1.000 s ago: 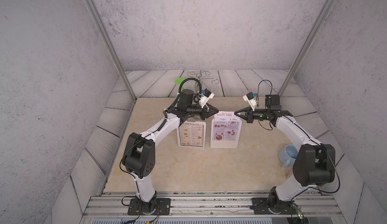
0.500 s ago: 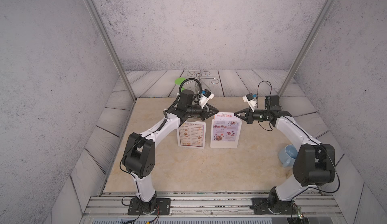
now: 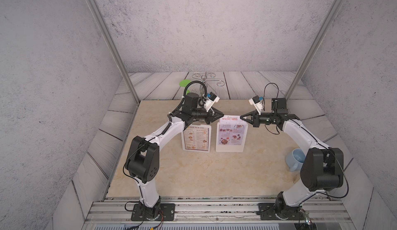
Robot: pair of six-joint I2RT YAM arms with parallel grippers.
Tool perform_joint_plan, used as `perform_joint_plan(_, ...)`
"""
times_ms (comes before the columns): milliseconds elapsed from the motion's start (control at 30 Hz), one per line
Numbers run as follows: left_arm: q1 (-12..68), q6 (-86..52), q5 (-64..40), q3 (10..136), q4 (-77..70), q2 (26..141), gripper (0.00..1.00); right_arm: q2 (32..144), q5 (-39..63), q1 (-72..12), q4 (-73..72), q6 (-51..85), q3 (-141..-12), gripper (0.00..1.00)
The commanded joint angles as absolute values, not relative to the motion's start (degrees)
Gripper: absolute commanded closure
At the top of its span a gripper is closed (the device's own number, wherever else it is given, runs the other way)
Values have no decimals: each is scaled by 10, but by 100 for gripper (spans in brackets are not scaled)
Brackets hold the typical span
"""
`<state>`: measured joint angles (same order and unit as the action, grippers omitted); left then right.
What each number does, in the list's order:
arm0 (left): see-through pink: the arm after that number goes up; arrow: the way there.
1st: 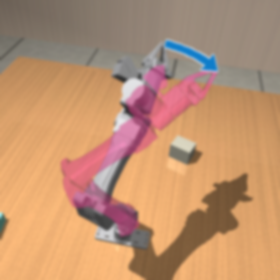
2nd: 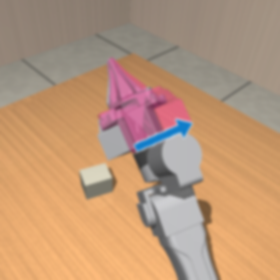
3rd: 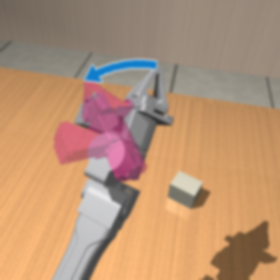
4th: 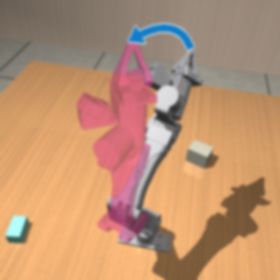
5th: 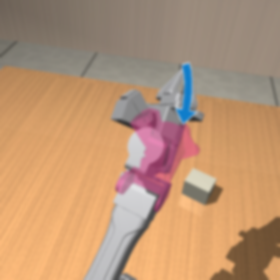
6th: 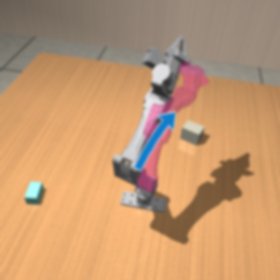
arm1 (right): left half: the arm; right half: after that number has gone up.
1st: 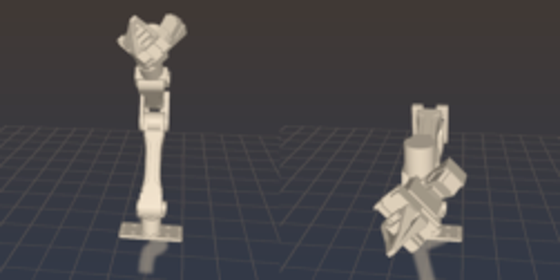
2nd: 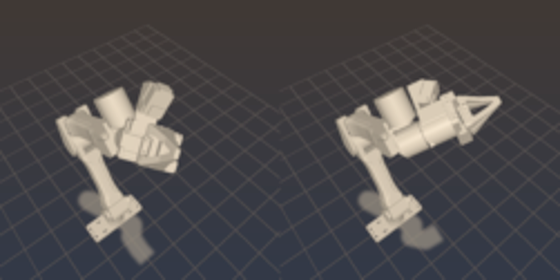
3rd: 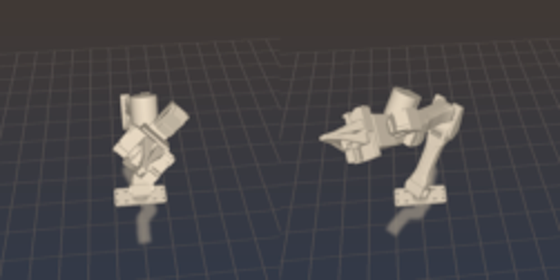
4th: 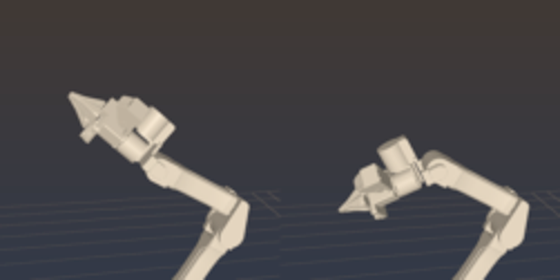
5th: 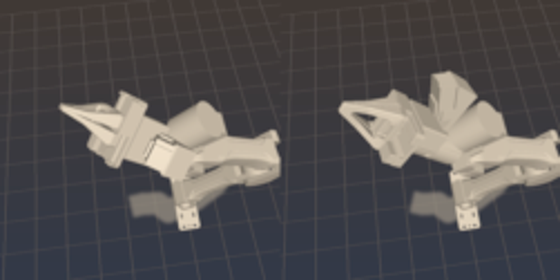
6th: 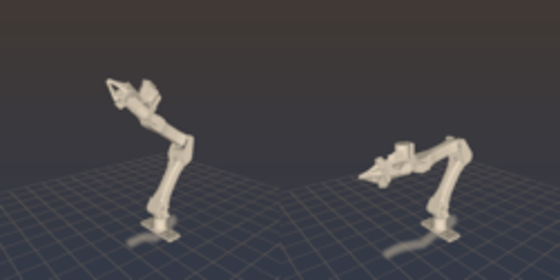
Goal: Insert the menus into the narrow rack
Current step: Insert the menu into the narrow rack.
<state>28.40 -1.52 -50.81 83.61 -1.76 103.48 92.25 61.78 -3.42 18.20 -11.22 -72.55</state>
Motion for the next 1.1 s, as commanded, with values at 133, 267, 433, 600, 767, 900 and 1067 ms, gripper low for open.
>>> perform_joint_plan(133, 286, -16, -525, 838, -24, 1030, 81, 889, 635, -37, 189, -120, -727, 96)
perform_joint_plan(267, 286, -16, -525, 838, -23, 1031, 81, 891, 632, -38, 192, -123, -726, 96)
perform_joint_plan(433, 286, -13, -526, 838, -19, 1031, 81, 889, 622, -38, 193, -123, -728, 89)
perform_joint_plan(600, 285, -11, -524, 837, -18, 1031, 81, 887, 619, -37, 193, -120, -733, 84)
perform_joint_plan(767, 286, -11, -526, 838, -18, 1033, 81, 882, 617, -38, 188, -114, -734, 81)
perform_joint_plan(900, 286, -12, -525, 839, -18, 1033, 81, 872, 617, -37, 176, -100, -735, 73)
perform_joint_plan(1067, 286, -8, -520, 842, -11, 1032, 81, 856, 609, -37, 162, -83, -736, 65)
